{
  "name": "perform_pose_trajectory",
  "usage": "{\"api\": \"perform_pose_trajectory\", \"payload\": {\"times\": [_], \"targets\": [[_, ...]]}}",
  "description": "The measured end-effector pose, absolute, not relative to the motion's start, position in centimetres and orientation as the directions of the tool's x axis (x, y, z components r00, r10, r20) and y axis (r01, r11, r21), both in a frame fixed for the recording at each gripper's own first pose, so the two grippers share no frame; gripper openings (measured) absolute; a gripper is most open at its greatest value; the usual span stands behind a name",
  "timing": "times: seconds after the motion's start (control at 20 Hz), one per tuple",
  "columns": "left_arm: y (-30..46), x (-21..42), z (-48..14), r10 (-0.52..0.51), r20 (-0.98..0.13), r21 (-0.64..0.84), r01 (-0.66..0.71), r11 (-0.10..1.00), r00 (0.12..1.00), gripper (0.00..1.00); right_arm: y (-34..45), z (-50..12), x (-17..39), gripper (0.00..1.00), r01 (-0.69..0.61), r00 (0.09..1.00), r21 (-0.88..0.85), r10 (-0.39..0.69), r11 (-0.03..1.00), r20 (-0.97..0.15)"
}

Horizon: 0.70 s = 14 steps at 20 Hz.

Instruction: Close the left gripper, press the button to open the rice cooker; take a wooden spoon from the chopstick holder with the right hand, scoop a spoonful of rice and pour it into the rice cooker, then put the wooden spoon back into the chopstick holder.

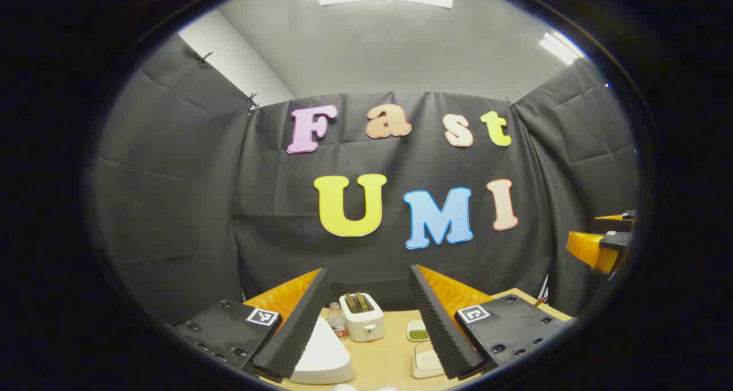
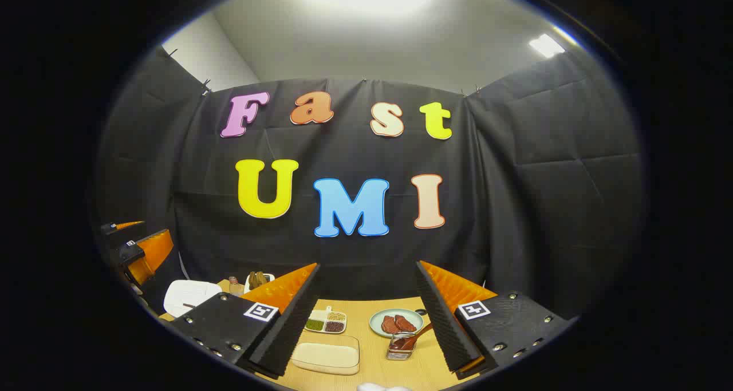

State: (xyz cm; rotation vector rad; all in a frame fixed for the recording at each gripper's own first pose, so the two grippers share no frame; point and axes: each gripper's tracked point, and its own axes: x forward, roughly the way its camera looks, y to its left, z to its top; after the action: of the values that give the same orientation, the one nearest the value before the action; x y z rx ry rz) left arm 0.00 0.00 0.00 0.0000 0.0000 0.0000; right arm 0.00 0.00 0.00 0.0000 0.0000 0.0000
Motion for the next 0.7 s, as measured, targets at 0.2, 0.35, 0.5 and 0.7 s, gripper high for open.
{"api": "perform_pose_trajectory", "payload": {"times": [0.2,0.35,0.5,0.7], "targets": [[-0.09,0.06,-0.15,-0.004,-0.002,0.002,0.004,1.000,1.000,0.99,0.11,-0.25,-0.10,0.98,-0.001,1.000,0.007,0.001,1.000,-0.007],[0.24,-0.13,-0.48,0.001,-0.011,0.000,-0.001,1.000,1.000,0.99,-0.19,-0.11,-0.06,0.98,0.007,1.000,-0.003,-0.007,1.000,0.004],[0.35,0.10,-0.67,0.006,-0.018,0.000,-0.006,1.000,1.000,0.99,-0.32,0.00,-0.13,0.98,0.011,1.000,0.008,-0.011,1.000,0.007],[0.56,0.20,-0.67,0.009,-0.022,-0.006,-0.009,1.000,1.000,0.99,-0.33,0.04,-0.03,0.98,0.011,1.000,0.006,-0.011,1.000,0.009]]}}
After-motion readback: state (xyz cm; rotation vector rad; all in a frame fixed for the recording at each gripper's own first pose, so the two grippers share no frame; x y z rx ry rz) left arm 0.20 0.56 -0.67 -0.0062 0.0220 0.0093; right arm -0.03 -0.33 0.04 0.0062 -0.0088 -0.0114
